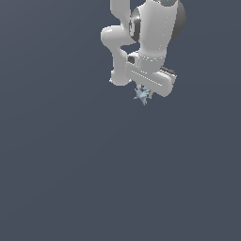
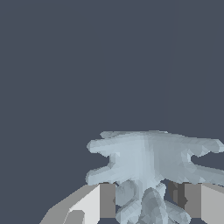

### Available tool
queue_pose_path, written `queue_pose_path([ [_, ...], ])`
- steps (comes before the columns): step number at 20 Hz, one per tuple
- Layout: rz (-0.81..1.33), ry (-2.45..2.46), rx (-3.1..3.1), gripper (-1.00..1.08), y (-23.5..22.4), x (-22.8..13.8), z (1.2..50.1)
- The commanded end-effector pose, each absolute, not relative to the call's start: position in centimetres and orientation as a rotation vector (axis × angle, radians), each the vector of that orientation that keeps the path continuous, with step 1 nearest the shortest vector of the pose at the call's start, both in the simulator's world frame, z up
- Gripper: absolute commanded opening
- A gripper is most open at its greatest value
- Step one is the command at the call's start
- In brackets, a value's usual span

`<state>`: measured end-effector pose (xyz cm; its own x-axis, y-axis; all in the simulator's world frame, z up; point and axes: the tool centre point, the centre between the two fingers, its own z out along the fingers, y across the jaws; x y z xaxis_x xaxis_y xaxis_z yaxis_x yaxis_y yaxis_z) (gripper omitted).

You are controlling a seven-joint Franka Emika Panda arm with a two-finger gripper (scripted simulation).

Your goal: Pick up the object and move it to a goal position.

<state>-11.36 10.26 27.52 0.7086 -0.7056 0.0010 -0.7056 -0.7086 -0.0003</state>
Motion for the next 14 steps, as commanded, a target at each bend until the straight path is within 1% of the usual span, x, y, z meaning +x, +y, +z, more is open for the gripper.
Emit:
queue_pose_path([
  [1,0.002,-1.199,2.902,-1.0,10.6,-12.6,28.8],
  [8,0.002,-1.199,2.902,-1.0,11.4,-14.7,31.2],
  [14,0.001,-1.2,2.903,-1.0,11.6,-15.3,31.9],
])
